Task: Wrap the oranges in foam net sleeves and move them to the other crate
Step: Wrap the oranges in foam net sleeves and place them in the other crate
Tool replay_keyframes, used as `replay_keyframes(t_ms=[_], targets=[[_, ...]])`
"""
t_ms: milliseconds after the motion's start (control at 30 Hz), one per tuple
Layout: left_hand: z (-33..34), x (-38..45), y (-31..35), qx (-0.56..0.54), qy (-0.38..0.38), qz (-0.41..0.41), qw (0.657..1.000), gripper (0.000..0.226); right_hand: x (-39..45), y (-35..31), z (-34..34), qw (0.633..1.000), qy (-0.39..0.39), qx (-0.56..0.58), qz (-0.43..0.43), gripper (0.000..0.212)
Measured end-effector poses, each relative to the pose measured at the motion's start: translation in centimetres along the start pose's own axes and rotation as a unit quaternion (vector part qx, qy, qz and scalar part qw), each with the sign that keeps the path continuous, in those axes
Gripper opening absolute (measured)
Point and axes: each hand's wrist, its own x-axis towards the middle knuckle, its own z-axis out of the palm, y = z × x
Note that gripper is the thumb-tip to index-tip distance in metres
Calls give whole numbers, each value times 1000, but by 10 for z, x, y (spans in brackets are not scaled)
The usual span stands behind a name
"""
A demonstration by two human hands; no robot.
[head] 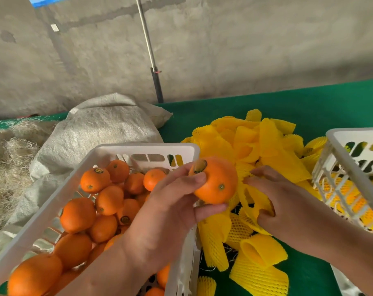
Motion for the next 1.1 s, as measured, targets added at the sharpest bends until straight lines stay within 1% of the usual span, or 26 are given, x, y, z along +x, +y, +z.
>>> replay_keyframes(t_ms=[67, 133, 200, 267, 367, 433, 567, 700, 767, 833, 900, 1000, 1100], targets=[[7, -2, -6, -45, -39, -35, 998, 43, 0, 0, 0, 1000, 1, 13, -11, 68], [12, -3, -13, -27, -61, -54, 996, 49, 1, -1, 1, 999, 2, 22, -29, 66], [16, -4, -18, 45, -44, -63, 996, 50, 4, -2, 2, 999, 4, 30, -43, 62], [20, -4, -23, 171, -39, -66, 982, 54, 3, -2, 1, 998, 1, 37, -54, 62], [25, -8, -27, 359, -50, -64, 930, 69, 2, -3, 0, 997, -8, 29, -76, 78], [31, -12, -28, 445, -51, -59, 892, 74, 2, -2, 2, 996, -11, 7, -92, 84], [31, -16, -28, 548, -34, -5, 836, 77, 2, -4, 4, 995, -6, 5, -103, 86], [23, -15, -26, 647, -10, 33, 762, 72, 2, -6, 4, 996, 22, 24, -87, 80], [22, -14, -25, 663, -1, 39, 747, 69, 1, -7, 3, 996, 30, 25, -75, 77], [22, -13, -26, 662, 5, 40, 748, 72, 0, -9, 2, 997, 35, 21, -73, 78], [19, -12, -28, 646, 15, 38, 762, 78, -1, -11, -1, 997, 36, 19, -71, 79], [16, -10, -28, 592, 37, 33, 804, 76, -2, -15, -5, 997, 35, 22, -72, 80], [12, -8, -26, 540, 57, 26, 839, 75, -3, -22, -6, 996, 35, 21, -79, 80]])
